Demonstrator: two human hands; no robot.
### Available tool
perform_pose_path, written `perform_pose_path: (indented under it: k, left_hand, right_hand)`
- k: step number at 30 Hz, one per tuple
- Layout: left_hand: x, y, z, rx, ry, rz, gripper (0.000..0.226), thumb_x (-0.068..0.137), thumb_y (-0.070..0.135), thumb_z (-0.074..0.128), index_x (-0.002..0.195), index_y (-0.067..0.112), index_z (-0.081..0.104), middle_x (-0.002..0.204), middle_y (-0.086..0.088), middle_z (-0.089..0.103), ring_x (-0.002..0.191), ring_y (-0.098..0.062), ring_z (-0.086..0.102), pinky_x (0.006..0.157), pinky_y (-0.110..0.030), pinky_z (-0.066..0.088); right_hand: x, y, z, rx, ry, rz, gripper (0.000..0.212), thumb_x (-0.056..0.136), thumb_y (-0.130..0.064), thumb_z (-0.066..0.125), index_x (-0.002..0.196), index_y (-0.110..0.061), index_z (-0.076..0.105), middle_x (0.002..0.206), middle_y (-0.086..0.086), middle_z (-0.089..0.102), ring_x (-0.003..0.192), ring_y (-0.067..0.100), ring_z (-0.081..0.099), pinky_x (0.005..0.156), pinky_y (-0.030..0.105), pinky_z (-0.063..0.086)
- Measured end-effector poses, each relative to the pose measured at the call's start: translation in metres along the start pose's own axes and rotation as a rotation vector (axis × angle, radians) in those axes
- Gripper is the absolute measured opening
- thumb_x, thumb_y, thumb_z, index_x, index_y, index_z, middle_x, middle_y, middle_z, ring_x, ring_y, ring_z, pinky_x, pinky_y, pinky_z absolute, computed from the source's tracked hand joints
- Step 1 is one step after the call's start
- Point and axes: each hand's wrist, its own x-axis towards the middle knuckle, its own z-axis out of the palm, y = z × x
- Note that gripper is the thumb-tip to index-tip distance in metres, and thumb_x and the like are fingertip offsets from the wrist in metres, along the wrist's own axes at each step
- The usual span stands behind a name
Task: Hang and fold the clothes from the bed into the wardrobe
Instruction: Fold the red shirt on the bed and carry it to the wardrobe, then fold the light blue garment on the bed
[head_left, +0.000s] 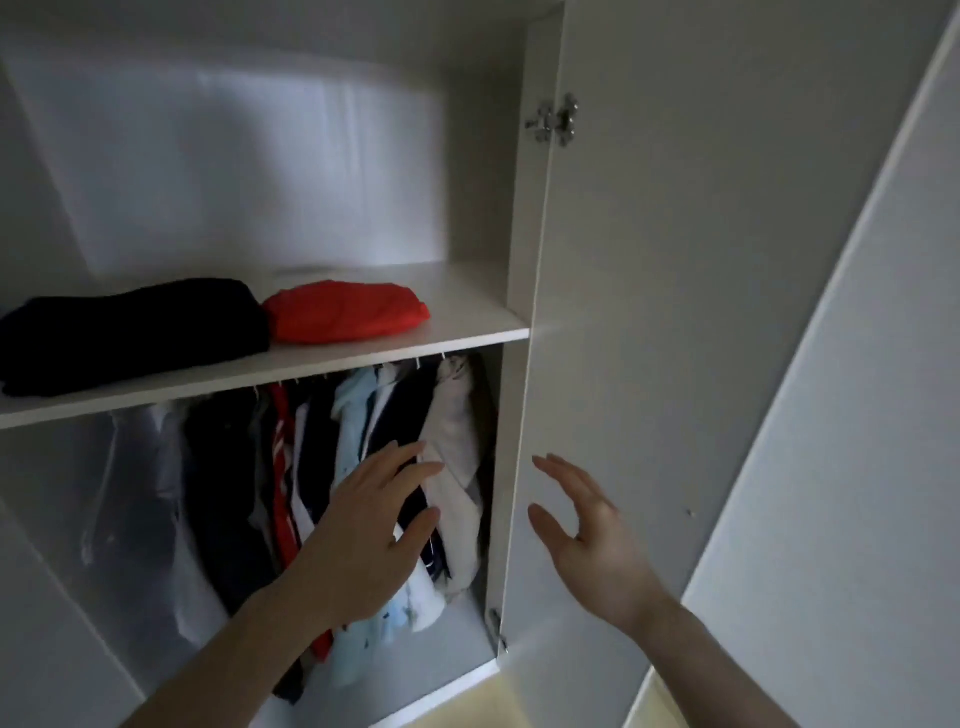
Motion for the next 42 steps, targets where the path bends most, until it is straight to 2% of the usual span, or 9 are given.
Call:
perform_pose_path:
  k: [8, 11, 14, 19, 25, 28, 32, 36, 42]
  left_hand:
    - [-0.064, 0.088, 0.086, -0.165, -0.257, 0.184, 0.049, 0.093, 0.056, 0.044, 0.135, 0.035, 0.058, 0.149, 0.023, 0.042, 0.143, 0.001, 0.034, 0.114, -0.024, 0.035]
    - [-0.086, 0.116, 0.116, -0.198, -0.403, 0.276, 0.055, 0.09, 0.063, 0.038, 0.135, 0.037, 0.057, 0.15, 0.028, 0.038, 0.143, 0.006, 0.029, 0.109, -0.004, 0.02]
    - [-0.1, 0.138, 0.141, -0.196, -0.517, 0.343, 0.062, 0.087, 0.067, 0.033, 0.137, 0.037, 0.056, 0.149, 0.027, 0.037, 0.143, 0.007, 0.028, 0.114, -0.013, 0.019]
    - [-0.17, 0.192, 0.171, -0.228, -0.719, 0.449, 0.048, 0.095, 0.057, 0.048, 0.138, 0.038, 0.054, 0.149, 0.026, 0.036, 0.142, 0.002, 0.029, 0.112, -0.018, 0.024]
    - [-0.251, 0.293, 0.184, -0.243, -0.858, 0.678, 0.04, 0.101, 0.042, 0.055, 0.141, 0.037, 0.052, 0.152, 0.026, 0.034, 0.145, 0.0, 0.028, 0.118, -0.025, 0.026]
    - [-0.303, 0.358, 0.189, -0.259, -0.868, 0.784, 0.043, 0.101, 0.041, 0.056, 0.143, 0.036, 0.051, 0.155, 0.021, 0.035, 0.145, 0.0, 0.029, 0.118, -0.018, 0.021]
    - [-0.394, 0.451, 0.192, -0.304, -0.9, 0.86, 0.042, 0.101, 0.043, 0.056, 0.143, 0.036, 0.053, 0.156, 0.018, 0.037, 0.145, -0.002, 0.031, 0.115, -0.012, 0.015]
    - [-0.501, 0.551, 0.188, -0.372, -0.945, 0.931, 0.041, 0.1, 0.041, 0.058, 0.141, 0.034, 0.055, 0.156, 0.018, 0.037, 0.142, -0.003, 0.036, 0.114, -0.013, 0.019]
    - [-0.612, 0.65, 0.184, -0.385, -1.057, 1.025, 0.041, 0.1, 0.038, 0.059, 0.141, 0.034, 0.055, 0.157, 0.018, 0.035, 0.143, -0.005, 0.037, 0.116, -0.016, 0.023]
  right_hand:
    - [-0.205, 0.037, -0.048, 0.036, 0.174, 0.362, 0.046, 0.102, -0.031, 0.058, 0.145, -0.042, 0.048, 0.144, -0.037, 0.039, 0.131, -0.027, 0.029, 0.102, -0.006, 0.018]
    - [-0.281, 0.045, -0.05, 0.017, 0.329, 0.528, 0.045, 0.101, -0.031, 0.059, 0.144, -0.043, 0.049, 0.144, -0.038, 0.04, 0.129, -0.028, 0.03, 0.108, 0.003, 0.025]
    - [-0.338, 0.044, -0.047, 0.021, 0.434, 0.666, 0.045, 0.1, -0.031, 0.061, 0.142, -0.044, 0.05, 0.143, -0.037, 0.044, 0.131, -0.017, 0.04, 0.112, 0.019, 0.035]
    - [-0.45, 0.021, -0.044, -0.005, 0.51, 0.854, 0.047, 0.1, -0.032, 0.062, 0.144, -0.042, 0.05, 0.142, -0.033, 0.047, 0.129, -0.01, 0.044, 0.097, 0.003, 0.033]
    - [-0.592, -0.017, -0.067, -0.012, 0.718, 0.965, 0.046, 0.099, -0.036, 0.061, 0.143, -0.044, 0.05, 0.144, -0.034, 0.046, 0.133, -0.01, 0.042, 0.109, 0.019, 0.036]
    - [-0.673, -0.038, -0.086, -0.034, 0.795, 0.994, 0.046, 0.099, -0.033, 0.061, 0.143, -0.043, 0.051, 0.143, -0.035, 0.046, 0.133, -0.016, 0.039, 0.113, 0.021, 0.034]
    - [-0.796, -0.066, -0.111, -0.109, 0.851, 1.052, 0.046, 0.1, -0.03, 0.061, 0.144, -0.04, 0.051, 0.143, -0.032, 0.046, 0.129, -0.02, 0.039, 0.106, 0.005, 0.029]
    - [-0.931, -0.1, -0.136, -0.139, 0.916, 1.149, 0.043, 0.1, -0.034, 0.06, 0.14, -0.046, 0.052, 0.144, -0.031, 0.047, 0.133, -0.008, 0.045, 0.115, 0.027, 0.037]
    - [-1.064, -0.144, -0.175, -0.186, 0.962, 1.242, 0.044, 0.101, -0.041, 0.058, 0.143, -0.048, 0.047, 0.144, -0.032, 0.042, 0.124, -0.003, 0.047, 0.106, 0.026, 0.039]
